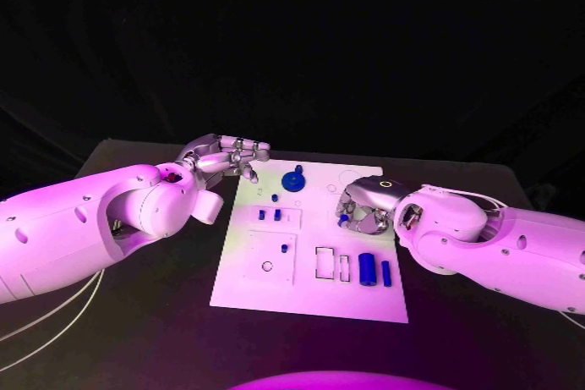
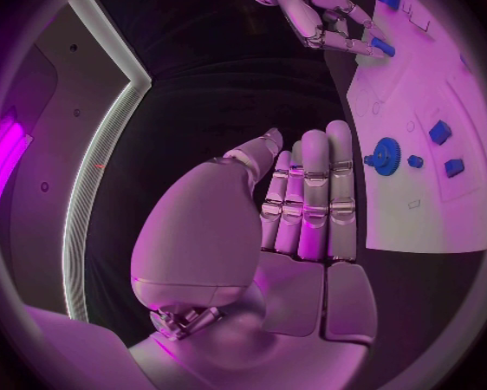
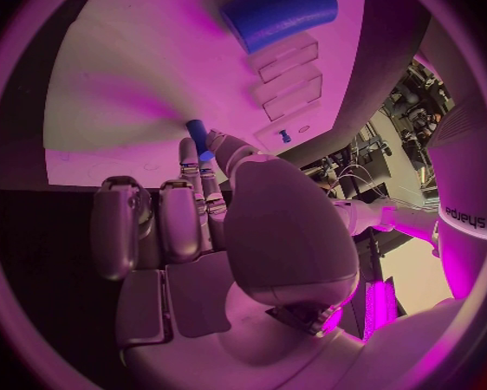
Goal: Assemble the parts on the task board
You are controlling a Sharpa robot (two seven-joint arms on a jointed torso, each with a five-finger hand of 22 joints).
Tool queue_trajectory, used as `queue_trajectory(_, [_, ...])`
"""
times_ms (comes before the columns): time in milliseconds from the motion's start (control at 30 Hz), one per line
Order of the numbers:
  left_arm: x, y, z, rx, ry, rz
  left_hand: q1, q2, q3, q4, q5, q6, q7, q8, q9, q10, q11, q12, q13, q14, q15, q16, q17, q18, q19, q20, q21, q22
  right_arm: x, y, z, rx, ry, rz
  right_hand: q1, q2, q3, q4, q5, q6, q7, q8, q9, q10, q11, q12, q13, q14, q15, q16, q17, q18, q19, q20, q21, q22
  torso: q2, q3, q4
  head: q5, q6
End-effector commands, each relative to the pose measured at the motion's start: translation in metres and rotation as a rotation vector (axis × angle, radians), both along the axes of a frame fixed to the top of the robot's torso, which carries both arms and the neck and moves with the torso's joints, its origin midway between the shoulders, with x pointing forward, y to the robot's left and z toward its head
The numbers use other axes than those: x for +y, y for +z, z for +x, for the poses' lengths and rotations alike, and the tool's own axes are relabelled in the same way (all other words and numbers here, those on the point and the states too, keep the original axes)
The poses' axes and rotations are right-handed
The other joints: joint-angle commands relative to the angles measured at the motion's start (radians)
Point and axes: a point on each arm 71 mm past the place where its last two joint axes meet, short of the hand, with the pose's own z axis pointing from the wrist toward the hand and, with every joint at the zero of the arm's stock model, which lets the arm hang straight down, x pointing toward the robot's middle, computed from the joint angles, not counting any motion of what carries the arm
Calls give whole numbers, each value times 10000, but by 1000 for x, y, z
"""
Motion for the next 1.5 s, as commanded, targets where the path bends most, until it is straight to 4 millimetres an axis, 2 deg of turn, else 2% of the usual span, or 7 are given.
queue_trajectory(33, [-2, 1, -1, -33, -180, -63, -33, 11, -46, -4, -41, -59, -26, 21, -11, -61, -21, 62, 2, 9, 53, -51, -16, 131, 42, -6, -59, -10, 2, 1, 0, -219, -68, 175, 2, 177, 97, -5, -72, 139, -36, 107, 101, 139, -34, -22, 3, 315, -83, 74, 16, -97, 86, -37, 60, 1600, -5, -2, -4, -19, -14])
queue_trajectory(367, [-1, 1, 0, -15, -167, -49, -16, 31, -61, -13, -39, -65, -30, 31, -10, -74, -26, 79, 6, 11, 51, -52, -26, 134, 54, -5, -80, -28, -1, 8, -5, -501, -221, 585, 242, 202, 364, -311, -130, 252, -41, 171, 191, 354, -81, -161, -9, 328, -137, 105, 56, -132, 158, -110, 207, 1690, -20, -4, -5, -2, -15])
queue_trajectory(633, [-1, 0, 1, -13, -148, -43, 2, 39, -60, -24, -39, -66, -31, 34, -10, -78, -28, 85, 7, 11, 48, -53, -29, 135, 59, -7, -86, -33, 3, 35, -21, -645, 60, 1386, 247, 143, 390, -376, -125, 267, -29, 178, 210, 379, -73, -207, -15, 332, -136, 115, 67, -138, 169, -114, 231, 1707, -21, -1, -19, 19, 7])
queue_trajectory(900, [-3, 0, 1, -17, -191, -61, 2, 39, -60, -24, -39, -66, -31, 34, -10, -78, -28, 85, 7, 11, 48, -53, -29, 135, 59, -7, -86, -33, 36, 49, -40, -627, 1101, 2103, 230, 121, 395, -386, -125, 262, -21, 173, 214, 372, -65, -234, -22, 335, -131, 125, 82, -148, 189, -114, 276, 1729, -12, -4, 4, 70, 16])
queue_trajectory(1200, [-5, 0, 1, -20, -240, -81, 2, 39, -60, -24, -39, -66, -31, 34, -10, -78, -28, 85, 7, 11, 48, -53, -29, 135, 59, -7, -86, -33, 86, 29, -59, -56, 2340, 2459, 219, 121, 405, -390, -117, 255, -13, 168, 217, 370, -58, -254, -27, 333, -127, 115, 64, -139, 171, -113, 236, 1714, -8, -10, 10, 274, -42])
queue_trajectory(1367, [-5, 0, 1, -2, -228, -68, 2, 39, -60, -24, -39, -66, -31, 34, -10, -78, -28, 85, 7, 11, 48, -53, -29, 135, 59, -7, -86, -33, 105, 9, -64, 347, 2688, 2495, 213, 122, 414, -394, -109, 248, -7, 163, 217, 367, -54, -268, -30, 333, -124, 113, 61, -135, 162, -112, 214, 1706, 0, -19, 2, 475, -65])
queue_trajectory(1500, [-6, 0, 1, -1, -226, -68, 2, 39, -60, -24, -39, -66, -31, 34, -10, -78, -28, 85, 7, 11, 48, -53, -29, 135, 59, -7, -86, -33, 114, -4, -66, 580, 2806, 2489, 207, 124, 421, -397, -101, 242, -3, 159, 218, 365, -51, -279, -33, 332, -122, 112, 58, -136, 164, -111, 218, 1708, -1, -13, 7, 544, -107])
